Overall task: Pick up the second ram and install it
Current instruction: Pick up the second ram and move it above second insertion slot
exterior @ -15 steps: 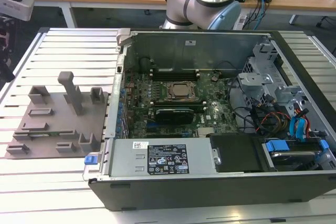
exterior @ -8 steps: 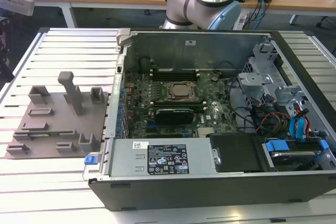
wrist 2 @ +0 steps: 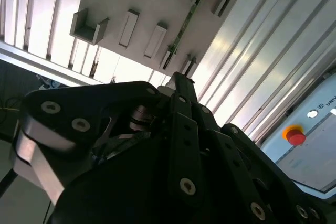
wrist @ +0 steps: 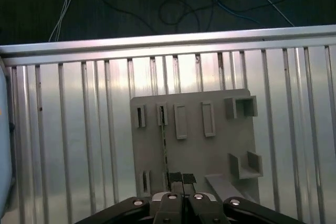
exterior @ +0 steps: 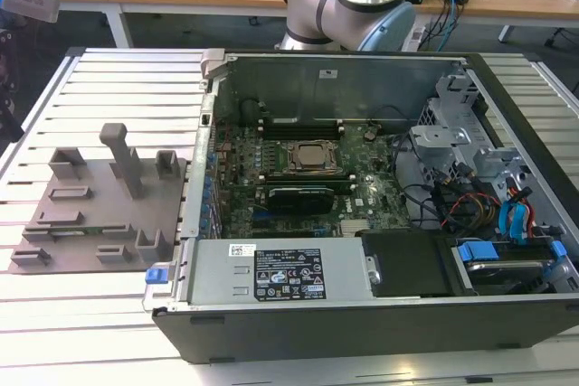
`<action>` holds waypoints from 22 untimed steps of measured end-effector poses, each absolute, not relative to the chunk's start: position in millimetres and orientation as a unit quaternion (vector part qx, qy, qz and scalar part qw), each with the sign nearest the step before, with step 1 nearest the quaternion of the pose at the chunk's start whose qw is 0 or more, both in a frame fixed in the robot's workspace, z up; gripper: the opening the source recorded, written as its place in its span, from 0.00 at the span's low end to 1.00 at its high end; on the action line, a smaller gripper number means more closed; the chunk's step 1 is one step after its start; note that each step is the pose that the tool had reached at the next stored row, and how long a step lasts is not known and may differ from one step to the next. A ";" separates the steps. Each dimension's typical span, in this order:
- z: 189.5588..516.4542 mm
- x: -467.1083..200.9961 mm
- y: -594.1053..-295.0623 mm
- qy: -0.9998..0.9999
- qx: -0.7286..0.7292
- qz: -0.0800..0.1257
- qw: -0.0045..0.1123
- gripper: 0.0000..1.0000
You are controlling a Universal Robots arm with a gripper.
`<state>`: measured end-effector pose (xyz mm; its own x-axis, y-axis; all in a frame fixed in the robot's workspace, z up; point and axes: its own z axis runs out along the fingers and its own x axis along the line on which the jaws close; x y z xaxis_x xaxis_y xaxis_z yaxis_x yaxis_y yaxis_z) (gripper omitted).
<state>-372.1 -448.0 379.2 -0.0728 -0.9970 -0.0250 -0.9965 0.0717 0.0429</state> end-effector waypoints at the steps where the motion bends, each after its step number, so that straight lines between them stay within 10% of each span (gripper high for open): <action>1: 379.2 -372.1 -448.0 -0.732 0.681 -0.024 0.005 0.11; 3: 379.2 -372.1 -448.0 -0.732 0.681 -0.024 0.005 0.30; 22: 333.0 -372.0 -448.0 -0.732 0.681 -0.024 0.005 0.30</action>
